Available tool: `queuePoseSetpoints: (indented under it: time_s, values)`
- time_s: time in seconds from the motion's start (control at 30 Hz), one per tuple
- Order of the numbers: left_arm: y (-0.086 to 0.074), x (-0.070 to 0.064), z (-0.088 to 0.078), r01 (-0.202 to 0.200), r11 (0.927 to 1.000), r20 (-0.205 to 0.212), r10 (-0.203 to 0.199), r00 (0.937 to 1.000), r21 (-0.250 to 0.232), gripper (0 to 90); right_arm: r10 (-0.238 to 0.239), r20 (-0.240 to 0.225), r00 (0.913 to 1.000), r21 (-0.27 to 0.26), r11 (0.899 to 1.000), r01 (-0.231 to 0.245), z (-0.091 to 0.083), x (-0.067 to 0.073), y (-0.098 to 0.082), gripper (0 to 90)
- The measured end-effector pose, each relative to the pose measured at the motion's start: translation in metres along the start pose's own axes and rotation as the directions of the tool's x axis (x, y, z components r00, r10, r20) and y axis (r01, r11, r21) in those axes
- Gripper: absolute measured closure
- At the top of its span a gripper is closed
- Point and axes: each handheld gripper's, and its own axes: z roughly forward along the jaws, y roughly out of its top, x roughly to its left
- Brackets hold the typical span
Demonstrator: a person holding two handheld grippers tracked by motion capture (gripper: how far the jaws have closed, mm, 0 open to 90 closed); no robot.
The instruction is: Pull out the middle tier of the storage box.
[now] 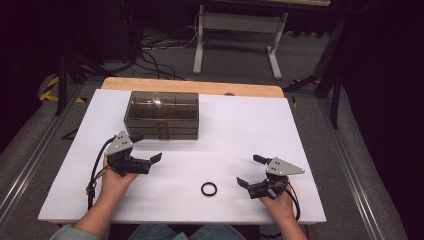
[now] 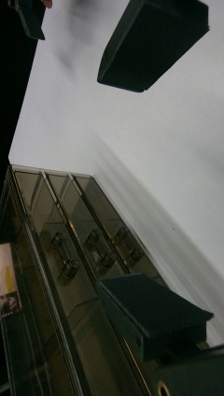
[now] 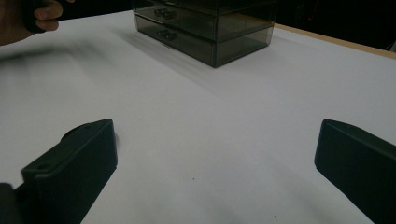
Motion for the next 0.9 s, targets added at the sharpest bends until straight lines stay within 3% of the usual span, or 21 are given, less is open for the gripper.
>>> queuePoseSetpoints:
  time_s: [0.2, 0.4, 0.67, 0.9]
  values:
    - [0.001, 0.0, 0.004, -0.015, 0.9998, 0.001, 0.015, 0.9999, 0.012, 8.7, 0.0, -0.001, 1.0, 0.0, 1.0, 0.0, 0.0, 0.0, 0.0, 0.0]
    - [0.003, -0.003, 0.006, -0.082, 0.9956, -0.002, 0.082, 0.9966, 0.046, 11.3, 0.002, -0.004, 1.0, -0.001, 1.0, -0.002, 0.0, 0.0, 0.0, 0.0]
    - [0.005, -0.007, 0.007, -0.175, 0.9828, -0.012, 0.176, 0.9843, 0.06, 12.9, 0.002, -0.006, 1.0, -0.001, 1.0, -0.002, 0.0, 0.0, 0.0, 0.0]
    - [0.007, -0.012, 0.006, -0.244, 0.9674, -0.032, 0.247, 0.9686, 0.067, 12.9, 0.008, -0.01, 0.9999, -0.005, 1.0, -0.008, -0.001, -0.001, 0.0, 0.0]
